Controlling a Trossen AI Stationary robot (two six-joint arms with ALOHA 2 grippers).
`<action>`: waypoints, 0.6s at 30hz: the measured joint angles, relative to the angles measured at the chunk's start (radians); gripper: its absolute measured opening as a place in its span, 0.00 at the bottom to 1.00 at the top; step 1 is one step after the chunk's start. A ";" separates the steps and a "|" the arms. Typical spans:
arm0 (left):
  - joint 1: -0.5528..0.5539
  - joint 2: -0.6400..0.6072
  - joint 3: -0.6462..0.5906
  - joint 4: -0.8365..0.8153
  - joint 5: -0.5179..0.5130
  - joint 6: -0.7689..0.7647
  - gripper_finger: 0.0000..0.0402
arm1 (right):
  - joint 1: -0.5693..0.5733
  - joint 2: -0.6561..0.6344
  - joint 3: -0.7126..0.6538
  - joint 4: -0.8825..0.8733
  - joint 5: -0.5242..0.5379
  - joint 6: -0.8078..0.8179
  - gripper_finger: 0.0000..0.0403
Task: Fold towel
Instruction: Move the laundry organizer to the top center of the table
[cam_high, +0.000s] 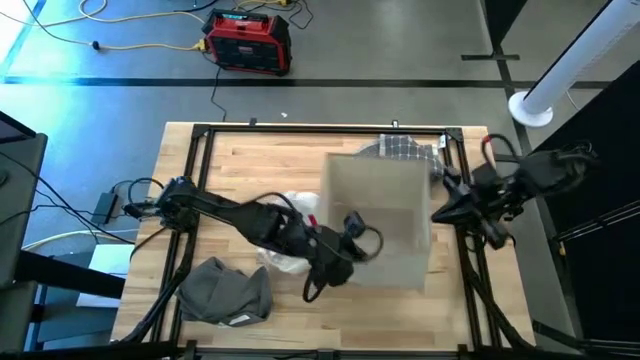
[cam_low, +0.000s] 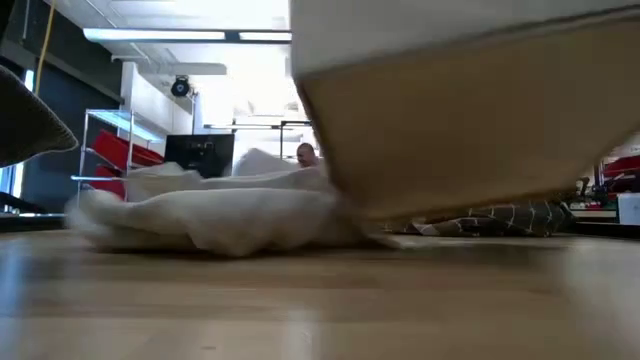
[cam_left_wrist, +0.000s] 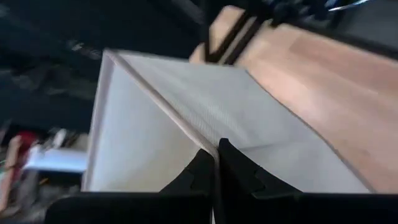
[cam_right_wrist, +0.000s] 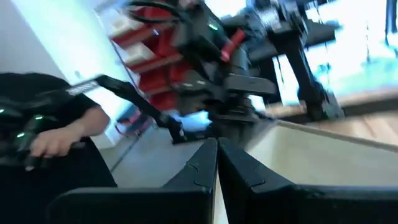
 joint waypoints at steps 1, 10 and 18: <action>0.000 -0.016 0.000 0.007 -0.021 0.001 0.01 | 0.001 -0.009 0.000 -0.007 -0.002 -0.012 0.00; 0.008 -0.095 0.002 0.072 -0.239 0.114 0.01 | 0.002 -0.054 0.000 -0.175 -0.022 -0.020 0.00; 0.105 -0.111 0.003 0.091 -0.404 0.246 0.01 | 0.002 -0.055 0.000 -0.335 -0.026 -0.059 0.00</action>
